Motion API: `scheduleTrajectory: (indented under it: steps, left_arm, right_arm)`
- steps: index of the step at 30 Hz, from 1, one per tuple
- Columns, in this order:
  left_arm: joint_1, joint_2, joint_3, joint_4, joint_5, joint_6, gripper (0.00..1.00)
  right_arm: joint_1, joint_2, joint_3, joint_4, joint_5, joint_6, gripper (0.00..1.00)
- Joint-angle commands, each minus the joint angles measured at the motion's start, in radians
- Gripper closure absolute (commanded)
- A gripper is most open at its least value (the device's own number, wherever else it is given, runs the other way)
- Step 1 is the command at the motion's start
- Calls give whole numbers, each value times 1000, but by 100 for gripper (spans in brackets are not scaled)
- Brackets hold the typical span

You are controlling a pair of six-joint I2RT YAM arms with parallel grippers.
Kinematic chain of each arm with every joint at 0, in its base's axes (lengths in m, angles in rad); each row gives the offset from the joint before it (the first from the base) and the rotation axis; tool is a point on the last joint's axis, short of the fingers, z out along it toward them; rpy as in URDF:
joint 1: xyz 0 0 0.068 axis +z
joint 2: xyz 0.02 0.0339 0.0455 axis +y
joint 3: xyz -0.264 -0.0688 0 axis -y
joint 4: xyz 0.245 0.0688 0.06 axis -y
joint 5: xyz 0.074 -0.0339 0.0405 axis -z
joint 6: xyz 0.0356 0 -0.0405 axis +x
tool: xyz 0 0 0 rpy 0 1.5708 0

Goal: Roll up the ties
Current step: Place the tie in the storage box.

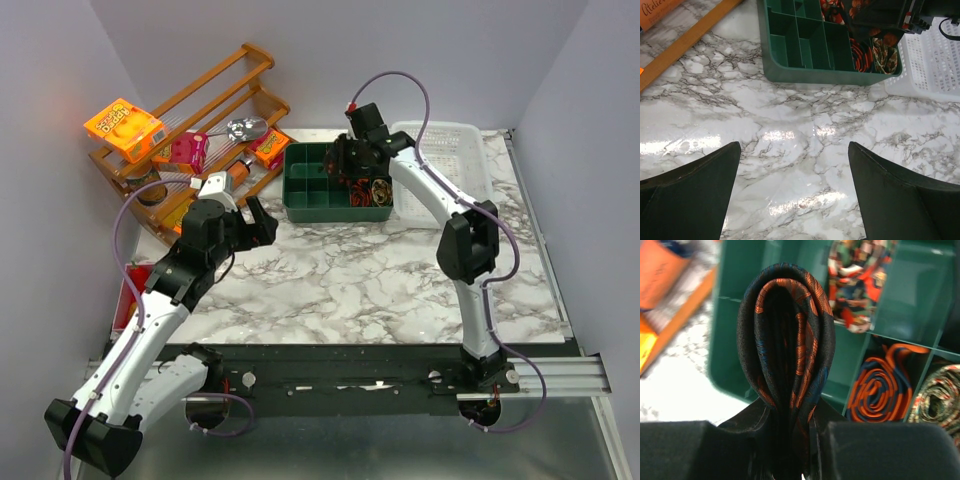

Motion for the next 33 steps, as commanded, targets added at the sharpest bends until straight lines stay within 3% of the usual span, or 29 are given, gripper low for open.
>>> scheduleTrajectory:
  steps: [1,13,24,33]
  left_arm:
    - [-1,7,-17,16,12,18,1]
    - [-1,16,-38,27,29,20,1]
    - [-1,28,-58,43,43,23,1]
    - [-1,27,-68,51,54,21,1]
  right_arm:
    - [-3,42,12,-29,82,45,99]
    - [-3,91,-28,-50,111,67,99]
    - [-5,42,-131,-26,114,41,99]
    - [-2,103,-87,-72,96,45,99]
